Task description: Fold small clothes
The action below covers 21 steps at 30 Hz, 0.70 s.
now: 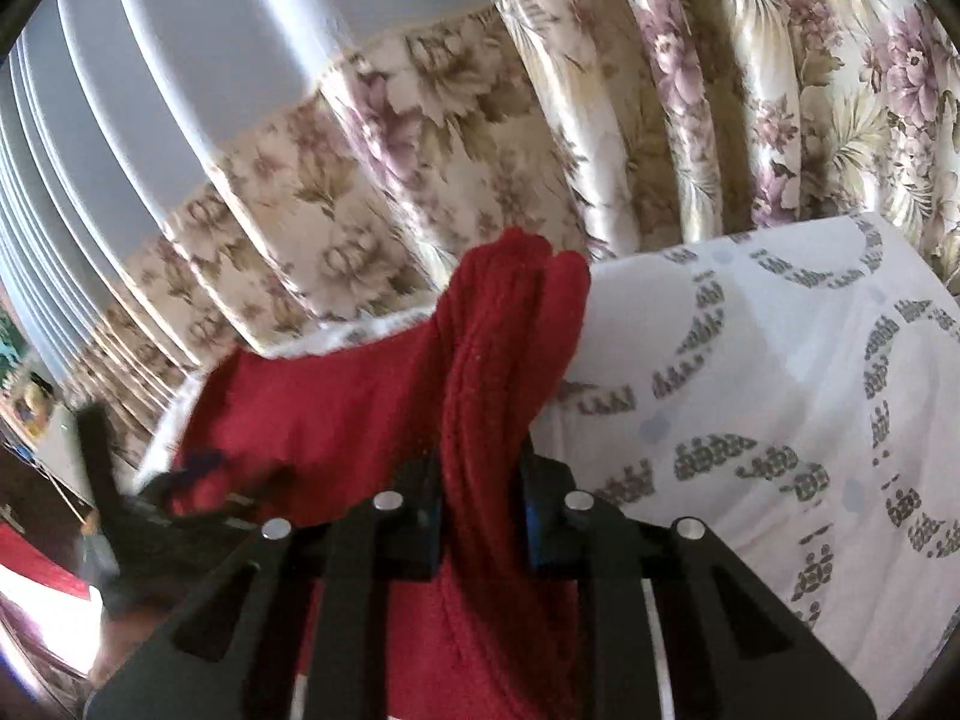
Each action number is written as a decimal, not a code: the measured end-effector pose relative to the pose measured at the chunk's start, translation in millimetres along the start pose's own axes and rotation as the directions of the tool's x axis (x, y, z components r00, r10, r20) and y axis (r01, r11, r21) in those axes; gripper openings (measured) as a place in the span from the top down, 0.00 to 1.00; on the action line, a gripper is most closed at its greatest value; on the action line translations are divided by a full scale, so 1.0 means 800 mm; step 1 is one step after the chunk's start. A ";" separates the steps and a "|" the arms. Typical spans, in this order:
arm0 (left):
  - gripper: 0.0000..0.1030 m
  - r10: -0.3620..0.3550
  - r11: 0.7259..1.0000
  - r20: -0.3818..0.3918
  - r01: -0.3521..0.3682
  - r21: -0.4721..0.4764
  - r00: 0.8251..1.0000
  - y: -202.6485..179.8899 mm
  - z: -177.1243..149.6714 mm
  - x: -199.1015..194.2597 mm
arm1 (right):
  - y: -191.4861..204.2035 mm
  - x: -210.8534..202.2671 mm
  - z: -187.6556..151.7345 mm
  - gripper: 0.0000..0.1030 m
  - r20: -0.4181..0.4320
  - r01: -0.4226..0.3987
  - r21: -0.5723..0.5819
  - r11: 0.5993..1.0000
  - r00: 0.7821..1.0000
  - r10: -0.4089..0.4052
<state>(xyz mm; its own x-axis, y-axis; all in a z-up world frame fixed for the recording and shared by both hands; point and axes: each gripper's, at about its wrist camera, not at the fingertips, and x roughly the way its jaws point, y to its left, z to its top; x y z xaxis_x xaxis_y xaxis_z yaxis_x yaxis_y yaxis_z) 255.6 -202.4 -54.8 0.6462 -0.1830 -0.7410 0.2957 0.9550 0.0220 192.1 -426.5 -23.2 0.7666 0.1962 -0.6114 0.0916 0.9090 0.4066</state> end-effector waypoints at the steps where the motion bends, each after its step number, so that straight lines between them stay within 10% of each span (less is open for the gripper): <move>1: 0.05 0.014 1.000 -0.020 -0.013 0.026 1.000 -0.005 -0.002 0.008 | 0.003 -0.002 0.003 0.82 0.006 -0.017 0.003 1.000 1.000 0.017; 12: 0.14 0.036 0.999 0.048 -0.037 0.022 0.998 0.035 0.004 -0.040 | 0.083 -0.029 0.030 0.82 0.077 -0.117 0.052 0.992 0.991 0.113; 21: 0.05 0.101 0.982 0.146 -0.076 -0.171 0.984 0.194 0.000 -0.123 | 0.201 0.009 0.034 0.82 0.049 -0.173 0.031 0.984 0.984 0.171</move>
<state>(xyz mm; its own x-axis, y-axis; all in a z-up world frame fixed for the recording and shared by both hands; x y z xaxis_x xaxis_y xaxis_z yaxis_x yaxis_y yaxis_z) 238.3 -36.0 21.6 0.7687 -0.1176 -0.6287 0.1214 0.9919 -0.0371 229.6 -288.8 56.3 0.8013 0.3306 -0.4987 -0.0224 0.8494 0.5272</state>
